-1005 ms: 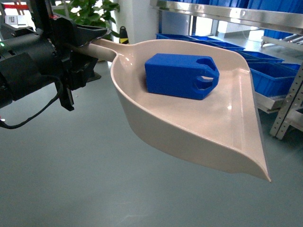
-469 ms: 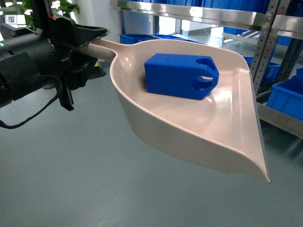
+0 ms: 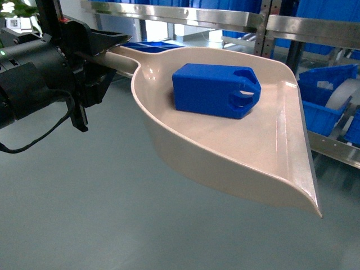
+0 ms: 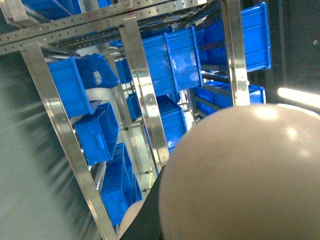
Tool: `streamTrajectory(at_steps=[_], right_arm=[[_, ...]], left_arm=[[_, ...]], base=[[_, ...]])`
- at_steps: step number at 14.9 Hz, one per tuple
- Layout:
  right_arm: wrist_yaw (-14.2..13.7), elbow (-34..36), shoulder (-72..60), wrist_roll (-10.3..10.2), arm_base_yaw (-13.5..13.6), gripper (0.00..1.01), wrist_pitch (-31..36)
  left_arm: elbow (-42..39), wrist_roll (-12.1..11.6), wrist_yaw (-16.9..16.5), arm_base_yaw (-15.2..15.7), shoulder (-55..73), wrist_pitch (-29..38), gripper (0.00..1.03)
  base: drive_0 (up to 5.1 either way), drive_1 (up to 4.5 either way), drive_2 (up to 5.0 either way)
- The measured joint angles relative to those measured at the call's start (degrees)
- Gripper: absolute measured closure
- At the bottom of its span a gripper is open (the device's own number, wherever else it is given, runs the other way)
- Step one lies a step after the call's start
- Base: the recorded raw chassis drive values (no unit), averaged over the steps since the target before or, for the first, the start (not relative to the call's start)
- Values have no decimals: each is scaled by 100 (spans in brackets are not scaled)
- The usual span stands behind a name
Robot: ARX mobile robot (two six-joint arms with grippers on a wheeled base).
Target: Place part in tray to right shelf
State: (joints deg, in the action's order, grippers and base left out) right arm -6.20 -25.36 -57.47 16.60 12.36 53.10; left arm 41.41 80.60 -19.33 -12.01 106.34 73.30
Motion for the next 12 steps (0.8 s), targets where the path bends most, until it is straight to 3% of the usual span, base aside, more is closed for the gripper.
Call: streamTrajectory(at_steps=[12], right_arm=[[2, 0, -2, 0, 0, 3, -9]], left_arm=[[0, 0, 0, 0, 0, 0, 89]], base=[[-156, -156, -156]])
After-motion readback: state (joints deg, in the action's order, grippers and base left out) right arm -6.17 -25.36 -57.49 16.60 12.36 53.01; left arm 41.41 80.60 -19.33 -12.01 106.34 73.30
